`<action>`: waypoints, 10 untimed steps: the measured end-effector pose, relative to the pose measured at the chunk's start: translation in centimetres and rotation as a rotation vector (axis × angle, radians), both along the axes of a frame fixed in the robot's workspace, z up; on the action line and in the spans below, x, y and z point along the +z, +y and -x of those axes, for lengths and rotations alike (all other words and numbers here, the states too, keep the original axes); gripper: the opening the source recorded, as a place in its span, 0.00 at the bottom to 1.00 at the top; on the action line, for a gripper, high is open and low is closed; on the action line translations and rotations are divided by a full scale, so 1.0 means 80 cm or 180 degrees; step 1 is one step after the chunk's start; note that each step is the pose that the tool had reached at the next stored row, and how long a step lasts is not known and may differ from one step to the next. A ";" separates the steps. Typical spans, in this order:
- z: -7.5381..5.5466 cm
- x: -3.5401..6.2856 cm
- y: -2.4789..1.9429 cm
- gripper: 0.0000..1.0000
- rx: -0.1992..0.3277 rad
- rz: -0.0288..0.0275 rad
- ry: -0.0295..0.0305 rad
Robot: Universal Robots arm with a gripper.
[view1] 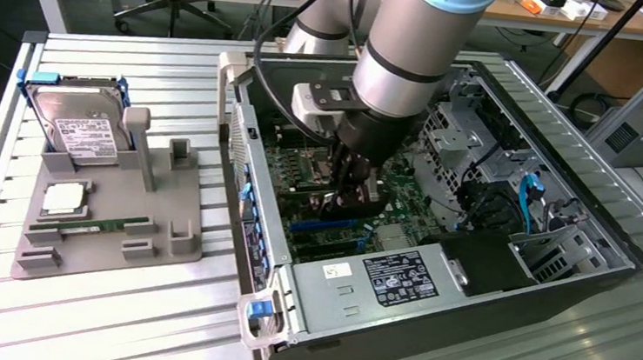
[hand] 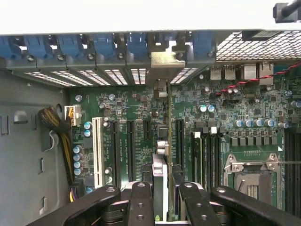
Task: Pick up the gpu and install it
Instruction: 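Insert the gpu into the slot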
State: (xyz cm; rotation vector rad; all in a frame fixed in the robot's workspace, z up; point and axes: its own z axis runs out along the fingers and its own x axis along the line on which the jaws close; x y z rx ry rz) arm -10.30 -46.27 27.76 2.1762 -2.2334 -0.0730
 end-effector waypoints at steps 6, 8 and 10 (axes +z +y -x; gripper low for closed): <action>0.003 -0.003 0.0039 0.26 -0.0001 0.0015 0.0000; 0.003 -0.004 0.0057 0.26 -0.0002 0.0016 0.0000; 0.005 -0.005 0.0058 0.26 -0.0003 0.0019 0.0000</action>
